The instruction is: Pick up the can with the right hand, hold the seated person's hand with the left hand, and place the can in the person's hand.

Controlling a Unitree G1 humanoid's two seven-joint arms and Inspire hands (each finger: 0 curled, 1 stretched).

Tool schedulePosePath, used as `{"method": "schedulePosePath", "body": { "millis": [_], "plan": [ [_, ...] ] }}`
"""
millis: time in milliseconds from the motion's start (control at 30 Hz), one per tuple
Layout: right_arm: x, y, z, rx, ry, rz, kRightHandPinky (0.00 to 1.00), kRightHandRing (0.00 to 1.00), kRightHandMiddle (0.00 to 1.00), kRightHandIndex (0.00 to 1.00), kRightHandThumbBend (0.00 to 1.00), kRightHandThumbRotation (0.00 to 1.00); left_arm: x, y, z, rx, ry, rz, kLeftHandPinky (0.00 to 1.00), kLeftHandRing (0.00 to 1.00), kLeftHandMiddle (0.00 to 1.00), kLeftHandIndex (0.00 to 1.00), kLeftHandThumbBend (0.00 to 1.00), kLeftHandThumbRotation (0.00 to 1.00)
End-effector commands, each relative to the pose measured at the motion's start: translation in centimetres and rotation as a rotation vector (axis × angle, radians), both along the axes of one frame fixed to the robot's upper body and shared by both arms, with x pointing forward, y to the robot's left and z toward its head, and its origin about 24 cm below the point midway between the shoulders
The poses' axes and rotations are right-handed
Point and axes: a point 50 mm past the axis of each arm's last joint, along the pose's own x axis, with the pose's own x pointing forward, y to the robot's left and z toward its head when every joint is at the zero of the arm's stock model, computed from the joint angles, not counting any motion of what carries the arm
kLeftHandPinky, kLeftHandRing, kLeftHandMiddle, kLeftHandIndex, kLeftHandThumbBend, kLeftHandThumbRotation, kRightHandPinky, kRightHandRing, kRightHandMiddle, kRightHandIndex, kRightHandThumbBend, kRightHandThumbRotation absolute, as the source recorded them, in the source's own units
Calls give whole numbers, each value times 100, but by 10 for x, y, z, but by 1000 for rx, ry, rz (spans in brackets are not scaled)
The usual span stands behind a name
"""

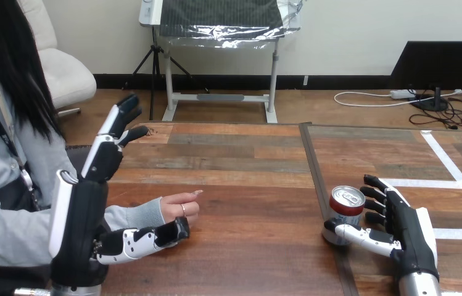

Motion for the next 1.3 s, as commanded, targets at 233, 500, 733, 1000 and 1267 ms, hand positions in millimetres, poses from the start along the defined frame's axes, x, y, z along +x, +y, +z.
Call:
{"method": "schedulePosePath", "body": {
  "millis": [233,500,733,1000,1267],
  "plan": [
    [29,5,26,-63,-80,3,74,76,79,82,92,0,9,-4,10,-13,-61,-25,83,92,94,91,100,59],
    [30,5,28,-86,-72,-27,69,72,75,78,89,0,8,-4,9,-16,-59,-19,84,92,94,91,100,59],
    [32,5,30,-108,-69,-65,60,64,69,73,88,0,8,-5,9,-20,-55,-17,84,92,94,91,100,60],
    [32,3,32,-119,-70,-81,47,52,63,67,84,0,7,-5,8,-17,-55,-19,85,92,94,91,100,60],
    [31,1,32,-110,-73,-107,34,38,58,60,79,0,6,-5,9,-14,-59,-18,85,92,94,91,100,60]
  ]
}}
